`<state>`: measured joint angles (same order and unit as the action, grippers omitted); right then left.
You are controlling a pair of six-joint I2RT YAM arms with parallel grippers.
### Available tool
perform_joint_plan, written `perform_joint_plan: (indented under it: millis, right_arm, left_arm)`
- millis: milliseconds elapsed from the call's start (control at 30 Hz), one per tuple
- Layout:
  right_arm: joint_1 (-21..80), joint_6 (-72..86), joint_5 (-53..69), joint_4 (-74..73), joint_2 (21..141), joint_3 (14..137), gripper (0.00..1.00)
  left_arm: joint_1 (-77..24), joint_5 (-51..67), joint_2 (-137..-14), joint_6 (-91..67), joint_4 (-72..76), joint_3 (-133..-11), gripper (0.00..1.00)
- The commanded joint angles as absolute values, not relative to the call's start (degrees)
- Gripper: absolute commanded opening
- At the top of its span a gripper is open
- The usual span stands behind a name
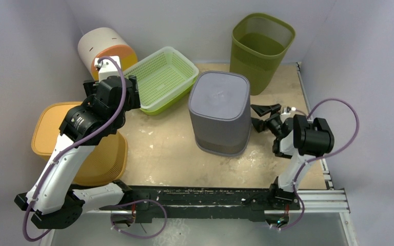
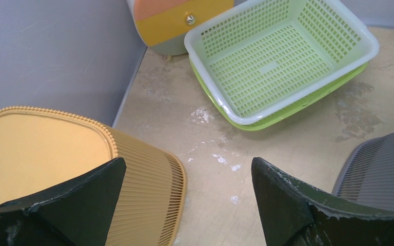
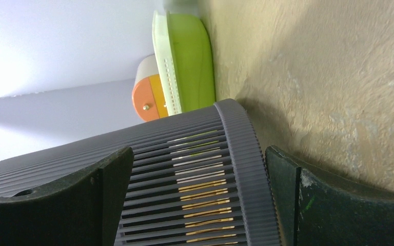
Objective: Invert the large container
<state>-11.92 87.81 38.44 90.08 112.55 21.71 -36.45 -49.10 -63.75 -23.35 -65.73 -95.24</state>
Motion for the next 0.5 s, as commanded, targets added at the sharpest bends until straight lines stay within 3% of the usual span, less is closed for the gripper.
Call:
perform_joint_plan:
  millis: [0,200,467]
  right_arm:
    - [-12.3,71.27,33.84,77.94,95.87,27.85,1.0]
    - [-12.3,50.23,24.4,40.03,85.09,37.76,1.0]
    - [-12.28,43.45,20.26,33.28,82.02,36.1,1.0]
  left_arm:
    - [-36.56,-49.74,-64.03,-22.61,-63.05,-95.21,0.9]
    - [-36.56,-49.1,-63.87,-22.61,-61.41,-93.43,0.9]
    - [-36.56,-48.25,-63.62,-22.96,-60.62,-92.48,0.9]
